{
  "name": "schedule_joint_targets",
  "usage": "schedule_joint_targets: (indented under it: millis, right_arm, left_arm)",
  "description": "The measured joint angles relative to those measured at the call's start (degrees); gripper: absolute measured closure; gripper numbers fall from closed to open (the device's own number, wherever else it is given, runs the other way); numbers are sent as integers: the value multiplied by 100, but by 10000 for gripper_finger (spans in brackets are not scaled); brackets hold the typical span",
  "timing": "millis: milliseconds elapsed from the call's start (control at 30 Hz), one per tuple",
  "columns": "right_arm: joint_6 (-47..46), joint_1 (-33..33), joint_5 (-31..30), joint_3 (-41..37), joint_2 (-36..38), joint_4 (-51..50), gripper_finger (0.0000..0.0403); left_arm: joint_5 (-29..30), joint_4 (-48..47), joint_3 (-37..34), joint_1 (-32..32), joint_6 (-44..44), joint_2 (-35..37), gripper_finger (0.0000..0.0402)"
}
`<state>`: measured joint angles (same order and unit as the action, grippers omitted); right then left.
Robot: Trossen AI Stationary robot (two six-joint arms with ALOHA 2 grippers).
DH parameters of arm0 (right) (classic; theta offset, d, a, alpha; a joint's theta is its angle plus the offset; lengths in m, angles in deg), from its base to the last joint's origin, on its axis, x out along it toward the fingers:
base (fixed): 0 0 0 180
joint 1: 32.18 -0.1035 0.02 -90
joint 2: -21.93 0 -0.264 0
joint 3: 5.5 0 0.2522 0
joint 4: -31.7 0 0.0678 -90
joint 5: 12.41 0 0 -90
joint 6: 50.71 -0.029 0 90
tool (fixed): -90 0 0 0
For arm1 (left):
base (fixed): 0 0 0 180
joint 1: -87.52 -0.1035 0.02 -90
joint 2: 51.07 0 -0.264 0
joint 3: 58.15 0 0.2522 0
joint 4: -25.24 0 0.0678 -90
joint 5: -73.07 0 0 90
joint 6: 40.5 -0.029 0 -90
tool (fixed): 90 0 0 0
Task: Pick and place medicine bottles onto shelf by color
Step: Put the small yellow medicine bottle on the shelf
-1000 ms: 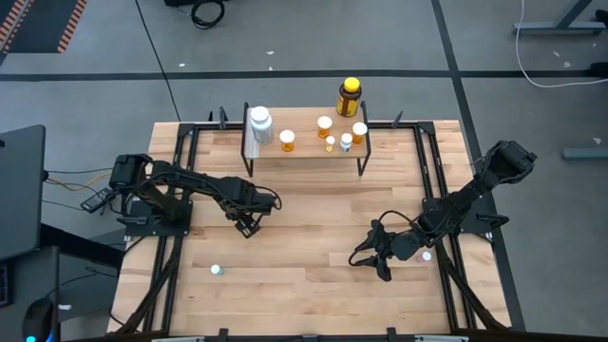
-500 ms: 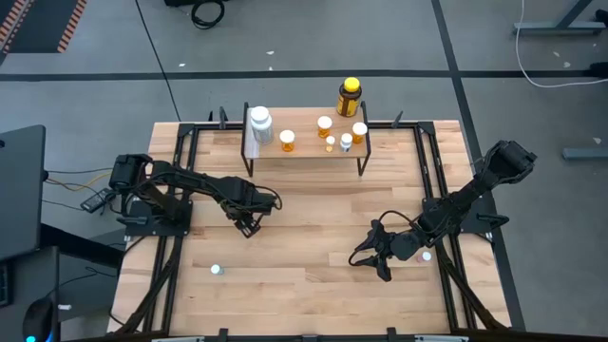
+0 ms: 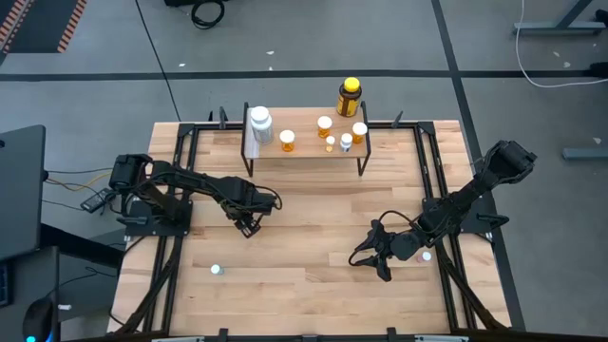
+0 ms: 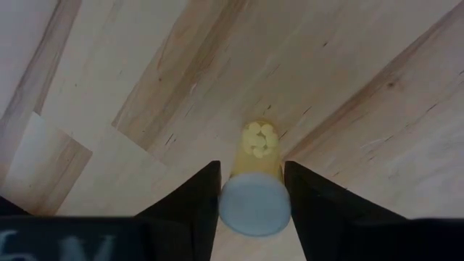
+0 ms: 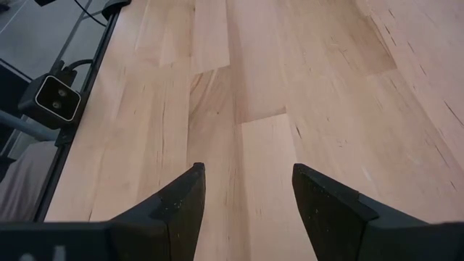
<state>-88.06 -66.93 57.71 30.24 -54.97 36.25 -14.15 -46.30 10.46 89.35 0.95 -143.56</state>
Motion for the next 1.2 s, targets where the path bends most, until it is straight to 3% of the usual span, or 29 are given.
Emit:
schedule_joint_targets:
  millis: [633, 967, 1200]
  right_arm:
    - [107, 2, -68, -1, 0, 2, 189]
    - [143, 4, -151, -2, 0, 2, 189]
    - [147, 4, -153, 0, 0, 7, 189]
  left_arm:
    - [-4, -4, 0, 0, -19, 0, 266]
    - [-352, -10, 8, -11, -224, 0, 271]
    - [-343, -187, 576, -37, -526, -2, 271]
